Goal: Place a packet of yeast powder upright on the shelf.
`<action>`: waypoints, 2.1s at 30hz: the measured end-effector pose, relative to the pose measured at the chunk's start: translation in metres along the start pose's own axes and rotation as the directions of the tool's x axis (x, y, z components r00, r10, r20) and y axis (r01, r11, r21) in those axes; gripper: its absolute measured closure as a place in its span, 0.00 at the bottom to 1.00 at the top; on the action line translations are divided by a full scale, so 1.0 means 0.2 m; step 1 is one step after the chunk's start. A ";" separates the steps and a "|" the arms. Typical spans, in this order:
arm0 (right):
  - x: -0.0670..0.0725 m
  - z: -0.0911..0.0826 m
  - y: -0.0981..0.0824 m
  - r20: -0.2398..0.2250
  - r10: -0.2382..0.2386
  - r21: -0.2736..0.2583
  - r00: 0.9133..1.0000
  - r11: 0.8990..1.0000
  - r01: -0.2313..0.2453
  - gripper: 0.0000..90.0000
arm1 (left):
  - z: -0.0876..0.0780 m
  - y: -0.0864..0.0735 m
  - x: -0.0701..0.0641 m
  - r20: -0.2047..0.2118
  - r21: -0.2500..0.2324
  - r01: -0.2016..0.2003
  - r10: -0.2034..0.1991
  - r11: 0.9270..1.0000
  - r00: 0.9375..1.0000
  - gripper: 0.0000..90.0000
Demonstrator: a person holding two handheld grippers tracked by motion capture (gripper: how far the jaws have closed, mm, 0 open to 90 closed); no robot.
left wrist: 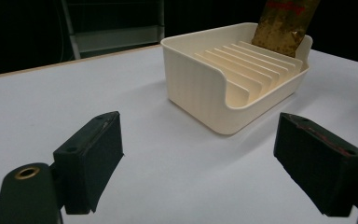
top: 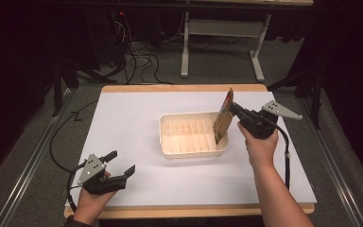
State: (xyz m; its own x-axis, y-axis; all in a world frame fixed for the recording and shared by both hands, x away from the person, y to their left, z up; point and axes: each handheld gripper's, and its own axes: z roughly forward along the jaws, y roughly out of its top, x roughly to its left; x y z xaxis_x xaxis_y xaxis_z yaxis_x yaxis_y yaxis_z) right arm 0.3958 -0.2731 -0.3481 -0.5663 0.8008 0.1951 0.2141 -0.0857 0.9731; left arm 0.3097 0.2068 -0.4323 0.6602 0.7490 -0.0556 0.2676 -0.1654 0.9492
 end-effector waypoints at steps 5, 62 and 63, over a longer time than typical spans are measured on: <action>-0.01 0.03 -0.04 0.009 0.003 0.022 1.000 1.000 -0.004 0.99 | 0.00 0.00 0.00 0.001 -0.001 -0.002 0.002 1.000 1.000 0.18; 0.02 -0.21 -0.15 0.155 -0.061 0.170 0.986 0.985 0.034 0.17 | 0.02 0.00 -0.01 0.009 0.010 -0.004 0.004 1.000 1.000 0.18; 0.02 -0.24 -0.16 0.157 -0.068 0.174 0.985 0.984 0.040 0.17 | 0.02 0.00 -0.01 0.010 0.011 -0.004 0.004 1.000 1.000 0.18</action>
State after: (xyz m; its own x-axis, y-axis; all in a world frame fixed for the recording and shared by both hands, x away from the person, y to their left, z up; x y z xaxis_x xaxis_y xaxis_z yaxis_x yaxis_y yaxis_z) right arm 0.3486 -0.2958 -0.3725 -0.4475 0.8879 0.1068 0.3262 0.0508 0.9439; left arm 0.3103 0.2027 -0.4338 0.6682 0.7419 -0.0551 0.2724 -0.1751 0.9461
